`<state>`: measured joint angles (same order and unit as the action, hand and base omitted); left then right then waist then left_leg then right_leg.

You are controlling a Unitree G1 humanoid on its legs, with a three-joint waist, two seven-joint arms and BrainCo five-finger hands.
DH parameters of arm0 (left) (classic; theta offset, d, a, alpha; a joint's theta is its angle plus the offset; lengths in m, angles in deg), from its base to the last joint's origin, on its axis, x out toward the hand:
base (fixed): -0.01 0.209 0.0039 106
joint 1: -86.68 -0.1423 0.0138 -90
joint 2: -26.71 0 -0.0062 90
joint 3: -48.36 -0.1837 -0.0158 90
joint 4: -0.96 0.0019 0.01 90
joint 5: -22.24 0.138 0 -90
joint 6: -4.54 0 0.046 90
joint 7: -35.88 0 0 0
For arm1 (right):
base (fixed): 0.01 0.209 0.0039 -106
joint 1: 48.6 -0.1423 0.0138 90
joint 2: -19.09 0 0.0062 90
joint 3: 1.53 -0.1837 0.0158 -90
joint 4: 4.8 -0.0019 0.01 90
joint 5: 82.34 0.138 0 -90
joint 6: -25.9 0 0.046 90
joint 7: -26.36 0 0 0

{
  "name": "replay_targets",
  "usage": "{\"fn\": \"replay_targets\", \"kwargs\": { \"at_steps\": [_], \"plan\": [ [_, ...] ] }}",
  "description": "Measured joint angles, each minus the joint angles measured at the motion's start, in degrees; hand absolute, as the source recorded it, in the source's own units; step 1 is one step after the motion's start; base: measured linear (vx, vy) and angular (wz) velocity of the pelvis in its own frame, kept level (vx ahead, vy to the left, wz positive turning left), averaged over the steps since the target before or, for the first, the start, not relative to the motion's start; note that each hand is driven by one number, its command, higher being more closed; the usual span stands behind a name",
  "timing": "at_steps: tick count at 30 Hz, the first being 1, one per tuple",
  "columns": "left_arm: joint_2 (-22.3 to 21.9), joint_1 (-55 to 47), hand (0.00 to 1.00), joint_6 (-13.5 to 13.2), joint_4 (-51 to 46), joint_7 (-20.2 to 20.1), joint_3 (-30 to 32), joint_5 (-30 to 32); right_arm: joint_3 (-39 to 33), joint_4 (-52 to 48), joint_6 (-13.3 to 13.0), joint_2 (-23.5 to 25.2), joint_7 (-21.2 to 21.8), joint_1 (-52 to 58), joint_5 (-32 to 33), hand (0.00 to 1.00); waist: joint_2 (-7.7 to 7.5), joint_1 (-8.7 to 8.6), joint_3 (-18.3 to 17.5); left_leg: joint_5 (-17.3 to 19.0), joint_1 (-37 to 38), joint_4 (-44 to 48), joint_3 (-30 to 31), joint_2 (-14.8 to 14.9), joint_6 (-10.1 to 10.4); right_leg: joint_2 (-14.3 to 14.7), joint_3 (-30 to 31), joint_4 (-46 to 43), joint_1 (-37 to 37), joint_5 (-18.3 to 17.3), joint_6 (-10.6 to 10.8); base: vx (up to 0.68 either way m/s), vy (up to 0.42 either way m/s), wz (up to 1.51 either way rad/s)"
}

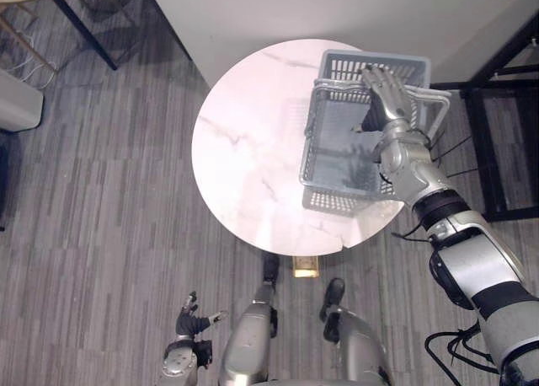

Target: Pick vegetable in the basket

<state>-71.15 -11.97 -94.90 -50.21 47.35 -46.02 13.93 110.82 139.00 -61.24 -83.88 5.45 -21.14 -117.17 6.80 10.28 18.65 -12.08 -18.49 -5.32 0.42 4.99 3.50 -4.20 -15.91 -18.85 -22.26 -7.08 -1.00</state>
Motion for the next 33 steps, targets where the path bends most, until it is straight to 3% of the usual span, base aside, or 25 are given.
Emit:
{"fn": "replay_targets", "kwargs": {
  "at_steps": [9, 12, 17, 22, 24, 28, 30, 33],
  "plan": [
    [0.0, 0.9, 0.00, 0.1, 1.4, -0.3, -0.2, 0.1, -1.1, -2.0, -0.3, -2.8, 3.6, 1.2, 5.2, 1.00, 0.00, -0.63, 0.0, -0.2, 0.0, 0.0, 1.4, -0.1, 0.3, -0.4, -0.4, -2.0, -0.2, -1.6, 0.0, 0.01, -0.015, 0.10],
    [0.0, 0.9, 0.00, 0.3, 1.8, -0.3, -0.1, 0.2, -2.6, -8.4, -0.2, -4.2, 3.7, 7.1, 7.4, 1.00, -0.09, -1.75, 0.0, -0.2, 1.2, 0.0, 1.7, -0.2, 0.3, -0.2, 0.3, -1.3, 1.3, -1.6, 0.1, 0.04, 0.005, 0.03],
    [-0.1, 0.7, 0.00, 1.5, 1.2, -0.4, 0.2, 1.7, -12.2, -25.1, -0.4, -3.7, 3.7, 25.8, 13.4, 1.00, -0.35, -4.01, -0.2, 0.5, 5.0, 0.0, 1.1, -0.1, 0.7, 0.7, 2.5, 3.2, 5.9, 0.6, 0.8, 0.02, 0.021, -0.21],
    [-0.2, -0.2, 0.00, 2.8, -1.7, -1.5, 3.0, 3.1, -22.8, -37.2, -0.4, 2.4, 3.8, 46.4, 18.6, 1.00, -1.54, -7.84, -1.9, 2.3, 7.5, 0.0, -0.4, -0.5, 0.0, 1.2, 5.0, 6.7, 8.6, 2.1, 2.3, 0.01, 0.046, -0.26],
    [-0.2, -1.9, 0.00, 3.1, -3.6, -1.7, 4.8, 3.4, -26.5, -40.8, -0.4, 5.6, 4.0, 55.2, 21.0, 1.00, -2.32, -9.57, -4.1, 3.3, 9.1, 0.0, -1.6, -1.0, -0.6, 0.9, 6.2, 8.4, 10.4, 2.7, 2.9, 0.06, 0.068, -0.24],
    [-0.2, -3.4, 0.00, 4.0, -6.9, -2.7, 7.6, 3.3, -32.0, -41.9, -0.4, 10.2, 5.1, 65.3, 28.8, 1.00, -3.50, -10.93, -6.9, 4.7, 11.6, 0.0, -3.7, -1.4, -0.9, 0.9, 8.3, 11.4, 13.2, 4.0, 3.4, 0.07, 0.053, -0.27],
    [-0.2, -4.1, 0.00, 4.2, -8.0, -3.6, 9.2, 2.2, -33.1, -42.1, -0.6, 13.0, 7.8, 70.1, 35.1, 1.00, -3.98, -12.31, -8.4, 5.3, 12.9, 0.0, -4.6, -1.4, -1.0, 0.9, 9.1, 12.5, 14.7, 4.4, 3.6, 0.05, 0.028, -0.20],
    [-0.3, -4.3, 0.00, 4.8, -9.1, -4.2, 9.6, 1.7, -33.3, -43.3, -1.9, 16.4, 10.7, 74.8, 39.9, 1.00, -3.89, -12.82, -9.6, 6.2, 15.2, 0.0, -6.5, -1.4, -0.9, 1.0, 11.1, 13.1, 16.2, 4.6, 3.8, 0.03, 0.019, -0.35]
  ]
}}
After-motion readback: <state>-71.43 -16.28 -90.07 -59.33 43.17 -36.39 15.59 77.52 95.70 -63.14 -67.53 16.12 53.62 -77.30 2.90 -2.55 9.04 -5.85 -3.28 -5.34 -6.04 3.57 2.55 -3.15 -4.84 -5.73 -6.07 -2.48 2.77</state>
